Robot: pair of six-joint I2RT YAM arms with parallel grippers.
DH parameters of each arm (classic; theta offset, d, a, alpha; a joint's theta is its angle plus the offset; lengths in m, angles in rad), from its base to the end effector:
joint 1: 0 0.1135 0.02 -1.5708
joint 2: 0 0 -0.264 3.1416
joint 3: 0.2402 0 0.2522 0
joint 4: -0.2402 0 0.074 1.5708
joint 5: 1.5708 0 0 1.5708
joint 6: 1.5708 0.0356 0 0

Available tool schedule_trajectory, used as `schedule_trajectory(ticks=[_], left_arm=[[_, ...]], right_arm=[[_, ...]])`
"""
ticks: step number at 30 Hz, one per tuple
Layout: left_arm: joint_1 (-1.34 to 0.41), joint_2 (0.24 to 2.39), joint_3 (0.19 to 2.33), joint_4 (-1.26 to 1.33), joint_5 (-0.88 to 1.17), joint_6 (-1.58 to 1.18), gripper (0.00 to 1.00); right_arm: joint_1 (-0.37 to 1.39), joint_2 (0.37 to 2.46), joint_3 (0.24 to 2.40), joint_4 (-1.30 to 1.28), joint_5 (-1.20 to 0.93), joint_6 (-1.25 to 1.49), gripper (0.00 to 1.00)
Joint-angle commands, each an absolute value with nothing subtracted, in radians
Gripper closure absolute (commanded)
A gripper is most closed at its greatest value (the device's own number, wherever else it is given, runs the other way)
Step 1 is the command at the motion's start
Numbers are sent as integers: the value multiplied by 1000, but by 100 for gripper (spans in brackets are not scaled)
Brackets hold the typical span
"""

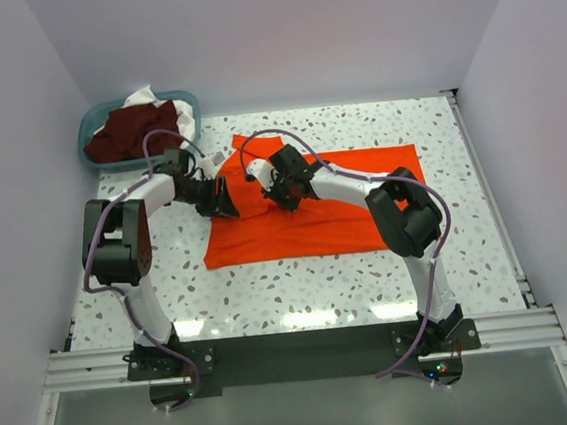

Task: Fold and stack the t-shirts
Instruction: Fold the tshirt

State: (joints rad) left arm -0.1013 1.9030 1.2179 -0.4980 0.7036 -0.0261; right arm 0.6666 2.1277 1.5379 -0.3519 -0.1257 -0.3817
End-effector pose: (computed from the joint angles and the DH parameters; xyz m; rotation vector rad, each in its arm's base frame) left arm 0.3677 -0.0605 0.1609 0.2886 2.6243 -0.9976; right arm 0.3594 0.2884 0.1628 -1.3073 2.1583 0.2737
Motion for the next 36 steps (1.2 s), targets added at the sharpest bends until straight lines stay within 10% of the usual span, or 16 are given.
schedule_trajectory(ticks=[1, 15, 26, 33, 36], left_arm=[[-118, 1913, 1259, -434, 735, -74, 53], [-143, 2005, 1304, -423, 733, -100, 60], [-144, 1993, 1379, -431, 775, -138, 100], [-144, 2077, 1465, -374, 825, -173, 85], [-143, 2100, 1488, -325, 844, -199, 69]], right_arm=[[660, 2143, 1577, -350, -130, -364, 100], [657, 2140, 1577, -367, -135, -368, 100], [643, 2112, 1566, -380, -144, -367, 100], [615, 2097, 1563, -390, -111, -360, 86], [604, 2080, 1562, -397, -78, -351, 58]])
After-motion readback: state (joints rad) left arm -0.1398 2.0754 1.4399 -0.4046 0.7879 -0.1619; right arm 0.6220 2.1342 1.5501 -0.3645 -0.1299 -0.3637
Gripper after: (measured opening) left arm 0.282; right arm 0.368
